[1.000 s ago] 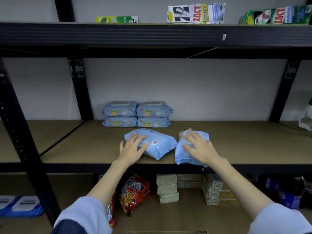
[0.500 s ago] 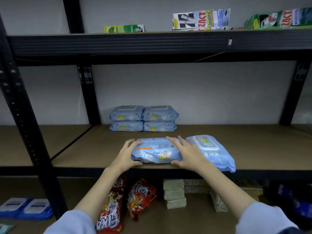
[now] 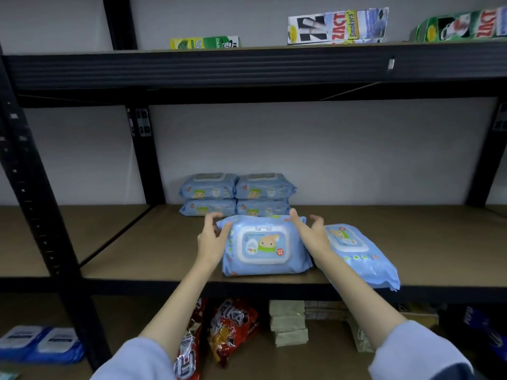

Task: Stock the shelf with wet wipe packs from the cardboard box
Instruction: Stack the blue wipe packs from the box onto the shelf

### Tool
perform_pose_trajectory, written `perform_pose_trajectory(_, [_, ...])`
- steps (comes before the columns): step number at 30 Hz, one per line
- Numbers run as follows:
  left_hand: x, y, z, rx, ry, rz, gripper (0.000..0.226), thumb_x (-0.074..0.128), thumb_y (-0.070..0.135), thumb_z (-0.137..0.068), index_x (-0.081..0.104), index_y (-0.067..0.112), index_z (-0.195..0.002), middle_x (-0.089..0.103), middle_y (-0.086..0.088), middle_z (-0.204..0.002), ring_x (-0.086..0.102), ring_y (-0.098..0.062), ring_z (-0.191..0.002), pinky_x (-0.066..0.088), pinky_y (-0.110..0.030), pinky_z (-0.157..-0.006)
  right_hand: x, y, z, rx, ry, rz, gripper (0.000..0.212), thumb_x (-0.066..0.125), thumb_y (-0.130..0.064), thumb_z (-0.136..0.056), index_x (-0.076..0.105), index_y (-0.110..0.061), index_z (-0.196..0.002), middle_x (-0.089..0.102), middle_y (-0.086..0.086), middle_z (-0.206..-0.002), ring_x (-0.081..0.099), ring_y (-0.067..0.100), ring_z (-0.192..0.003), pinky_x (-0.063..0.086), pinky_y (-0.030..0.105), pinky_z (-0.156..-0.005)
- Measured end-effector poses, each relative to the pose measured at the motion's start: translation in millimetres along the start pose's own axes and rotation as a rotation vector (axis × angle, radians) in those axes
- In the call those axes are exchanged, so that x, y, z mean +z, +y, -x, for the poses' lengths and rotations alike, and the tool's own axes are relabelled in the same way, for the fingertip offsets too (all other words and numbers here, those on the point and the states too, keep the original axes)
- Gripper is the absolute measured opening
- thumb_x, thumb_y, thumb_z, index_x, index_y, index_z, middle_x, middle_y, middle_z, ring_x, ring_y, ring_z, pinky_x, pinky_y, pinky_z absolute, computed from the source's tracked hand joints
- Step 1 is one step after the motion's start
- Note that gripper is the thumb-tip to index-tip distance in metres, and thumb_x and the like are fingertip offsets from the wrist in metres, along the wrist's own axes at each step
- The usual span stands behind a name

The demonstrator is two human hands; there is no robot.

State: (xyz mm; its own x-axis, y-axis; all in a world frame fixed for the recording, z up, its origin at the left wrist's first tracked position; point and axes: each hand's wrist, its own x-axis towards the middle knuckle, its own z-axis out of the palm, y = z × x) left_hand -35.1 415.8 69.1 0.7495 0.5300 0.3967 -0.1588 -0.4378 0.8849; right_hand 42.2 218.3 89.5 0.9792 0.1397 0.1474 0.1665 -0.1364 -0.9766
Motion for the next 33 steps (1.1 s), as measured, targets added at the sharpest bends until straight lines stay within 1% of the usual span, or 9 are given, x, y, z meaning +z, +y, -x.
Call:
perform_pose_trajectory(4, [9.1,-15.5,-3.0,-0.124,-0.061,0.028,0.031,0.048,0.026,-0.095,0.048,0.013,-0.124,0.053,-0.004,-0.102,0.049,-0.015,-0.089,0.041,-0.023,-0.070,10.8,30.1,-0.1,-0.030,-0.140,0.059,0.073,0.062,-0.034,-0.087,0.022,-0.012,-0.144,0.027,0.006,-0.150,0.031,0.022,-0.137,0.029,0.026,-0.103])
perform_pose_trajectory(8, [14.6,-26.4,9.7,-0.116,-0.148,0.021,0.021,0.052,0.028,-0.093,0.054,0.021,-0.113,0.055,0.006,-0.100,0.058,0.007,-0.066,0.042,-0.005,-0.059,2.1,52.4,-0.8,-0.064,-0.189,0.145,0.057,0.062,-0.036,-0.086,0.041,-0.014,-0.133,0.044,0.000,-0.134,0.043,0.016,-0.124,0.036,0.028,-0.100])
perform_pose_trajectory(13, [13.0,-16.6,28.3,-0.106,-0.165,-0.155,0.025,0.053,0.045,-0.089,0.057,0.023,-0.101,0.060,-0.005,-0.084,0.059,-0.010,-0.076,0.044,-0.021,-0.065,-41.8,49.1,-10.9,-0.016,-0.216,0.188,0.042,0.067,-0.020,-0.084,0.054,-0.005,-0.121,0.063,0.007,-0.087,0.060,0.016,-0.076,0.050,0.023,-0.059])
perform_pose_trajectory(17, [5.7,-6.6,19.9,-0.015,-0.065,-0.495,0.033,0.044,0.052,-0.090,0.058,0.030,-0.111,0.051,-0.005,-0.105,0.048,-0.024,-0.104,0.041,-0.033,-0.085,-38.6,45.0,12.0,-0.286,0.085,0.554,0.040,0.063,-0.030,-0.086,0.055,-0.014,-0.121,0.061,0.007,-0.102,0.058,0.026,-0.101,0.042,0.030,-0.082])
perform_pose_trajectory(20, [10.4,-5.3,1.5,-0.079,-0.258,-0.300,0.032,0.049,0.039,-0.093,0.055,0.029,-0.123,0.050,-0.003,-0.127,0.043,-0.021,-0.124,0.036,-0.028,-0.096,5.1,32.2,40.4,-0.359,-0.048,0.582,0.046,0.056,-0.047,-0.086,0.051,-0.027,-0.127,0.049,0.005,-0.119,0.053,0.024,-0.108,0.043,0.033,-0.088])
perform_pose_trajectory(23, [16.8,-4.0,10.2,-0.124,-0.282,-0.273,0.027,0.043,0.038,-0.096,0.062,0.025,-0.109,0.064,0.001,-0.108,0.055,-0.016,-0.107,0.035,-0.021,-0.080,20.1,25.7,31.2,-0.252,-0.132,0.543,0.044,0.058,-0.036,-0.087,0.052,-0.024,-0.129,0.043,0.010,-0.126,0.052,0.023,-0.111,0.041,0.026,-0.090])
perform_pose_trajectory(27, [14.3,-4.3,17.2,-0.099,-0.180,-0.198,0.028,0.044,0.038,-0.095,0.062,0.017,-0.100,0.071,-0.005,-0.087,0.064,-0.017,-0.080,0.040,-0.016,-0.069,-6.2,22.0,11.7,-0.291,0.031,0.509,0.044,0.051,-0.006,-0.085,0.054,-0.017,-0.128,0.051,0.013,-0.128,0.055,0.024,-0.106,0.037,0.021,-0.084])
perform_pose_trajectory(31, [24.9,-8.8,-4.5,-0.017,-0.170,-0.232,0.037,0.054,0.031,-0.092,0.050,0.021,-0.128,0.044,-0.009,-0.134,0.043,-0.023,-0.125,0.037,-0.030,-0.100,-2.8,26.6,24.2,-0.382,-0.090,0.839,0.048,0.059,-0.052,-0.082,0.050,-0.034,-0.126,0.046,-0.003,-0.130,0.041,0.020,-0.123,0.036,0.040,-0.098])
perform_pose_trajectory(33, [29.5,-7.4,-10.2,-0.081,-0.267,-0.220,0.044,0.053,0.035,-0.092,0.044,0.024,-0.134,0.038,-0.008,-0.139,0.041,-0.022,-0.127,0.038,-0.031,-0.099,-10.3,31.2,19.7,-0.408,-0.186,0.859,0.051,0.064,-0.047,-0.081,0.048,-0.032,-0.127,0.039,-0.006,-0.138,0.034,0.016,-0.132,0.032,0.038,-0.103])
